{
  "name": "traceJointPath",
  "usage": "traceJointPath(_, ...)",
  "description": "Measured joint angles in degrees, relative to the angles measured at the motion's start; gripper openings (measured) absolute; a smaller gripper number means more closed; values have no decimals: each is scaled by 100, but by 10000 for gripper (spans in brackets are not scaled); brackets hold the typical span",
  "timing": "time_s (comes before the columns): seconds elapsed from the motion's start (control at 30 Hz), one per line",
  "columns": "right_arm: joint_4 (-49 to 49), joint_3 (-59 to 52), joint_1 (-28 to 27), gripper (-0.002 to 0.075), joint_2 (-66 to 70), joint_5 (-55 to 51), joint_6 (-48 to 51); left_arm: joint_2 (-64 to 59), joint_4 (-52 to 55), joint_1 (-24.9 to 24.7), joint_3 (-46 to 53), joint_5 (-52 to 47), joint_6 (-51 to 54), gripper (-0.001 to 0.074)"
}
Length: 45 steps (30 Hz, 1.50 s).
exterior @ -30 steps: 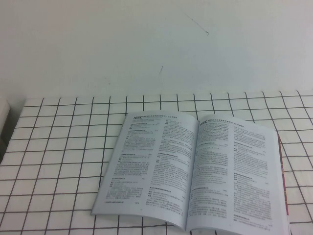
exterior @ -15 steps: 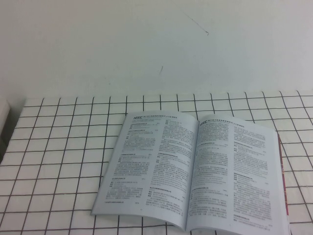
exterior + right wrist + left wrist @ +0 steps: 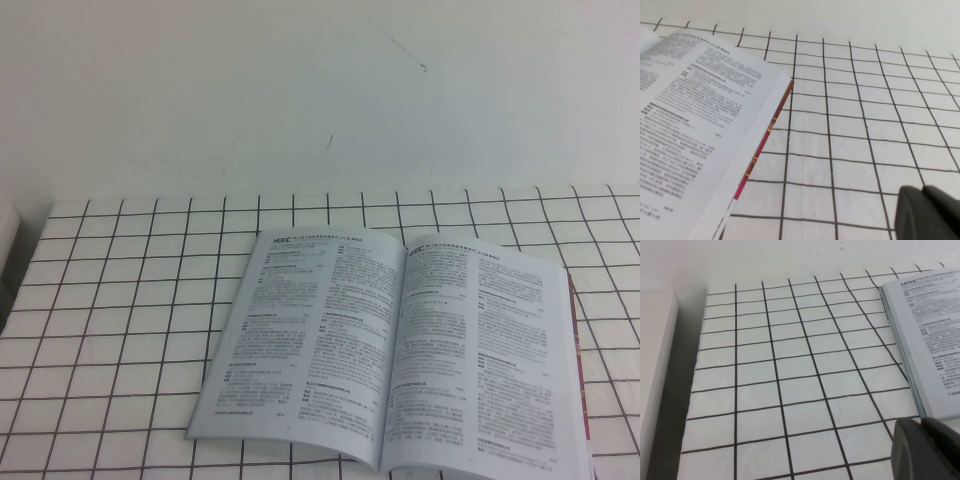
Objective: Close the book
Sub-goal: 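Close the open booklet and leave it lying on the table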
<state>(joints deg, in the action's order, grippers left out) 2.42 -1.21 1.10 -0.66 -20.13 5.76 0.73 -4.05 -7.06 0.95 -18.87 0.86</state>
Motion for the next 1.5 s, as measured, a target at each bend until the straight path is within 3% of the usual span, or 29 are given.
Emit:
traceJointPath(0.33,0,0,0,-3,0,15,0,9,0,0,0,30,0,-3)
traceJointPath(0.47,0,-38,0,-3,0,443,0,9,0,0,36,529,0,-3)
traceJointPath(0.8,10,-42,0,-3,0,4065,-49,9,0,0,36,3689,0,-3)
traceJointPath(1.03,10,-42,0,-3,0,5706,-342,9,0,0,36,4575,0,-3)
traceJointPath(1.3,10,-7,0,-3,0,5285,-788,9,-138,0,36,4533,-86,-3)
traceJointPath(1.5,270,1207,0,-3,18,2393,-810,9,-149,0,-581,2701,-184,-3)
